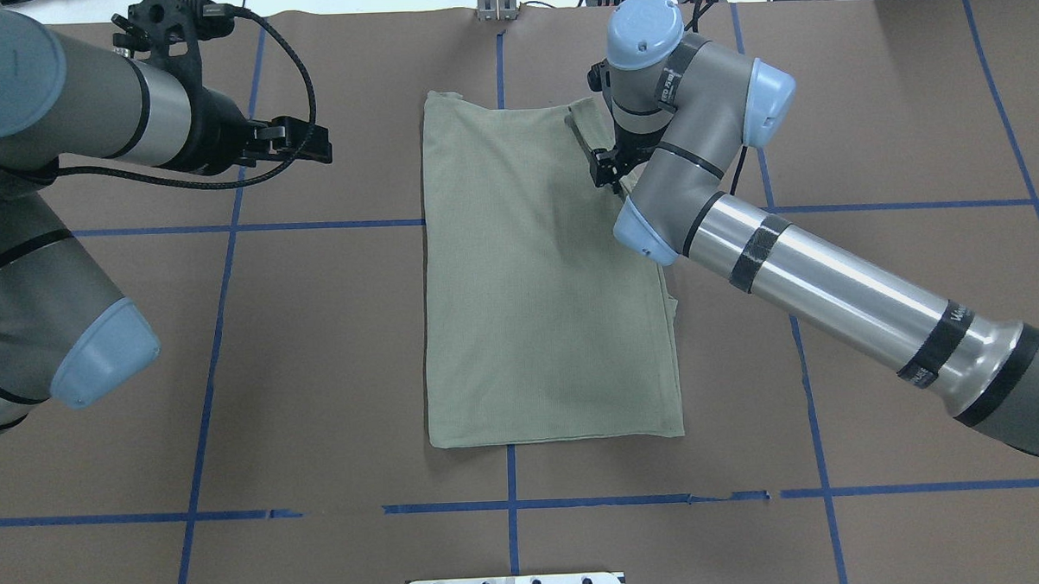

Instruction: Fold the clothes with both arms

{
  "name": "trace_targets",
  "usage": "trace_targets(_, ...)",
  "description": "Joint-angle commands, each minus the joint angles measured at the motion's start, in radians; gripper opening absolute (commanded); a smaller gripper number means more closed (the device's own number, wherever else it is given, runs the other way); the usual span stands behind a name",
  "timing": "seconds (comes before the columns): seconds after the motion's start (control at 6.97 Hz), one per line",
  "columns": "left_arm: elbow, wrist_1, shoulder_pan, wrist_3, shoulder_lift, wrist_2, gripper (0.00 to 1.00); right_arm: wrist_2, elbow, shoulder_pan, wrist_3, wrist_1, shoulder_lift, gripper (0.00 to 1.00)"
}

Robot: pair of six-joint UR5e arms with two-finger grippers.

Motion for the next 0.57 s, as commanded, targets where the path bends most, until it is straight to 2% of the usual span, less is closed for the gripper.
trace_targets(0.0,0.000,0.000,0.000,0.000,-0.004,-0.001,1.00,-0.011,-0.027,0.031,-0.009,0.007,0.011,1.00)
trace_targets(0.14,0.001,0.000,0.002,0.000,-0.007,-0.001,1.00,-0.026,-0.081,0.034,-0.007,0.068,0.011,1.00)
trace_targets(0.43,0.001,0.000,0.002,0.000,-0.007,-0.001,1.00,-0.025,-0.094,0.060,-0.016,0.081,0.020,1.00)
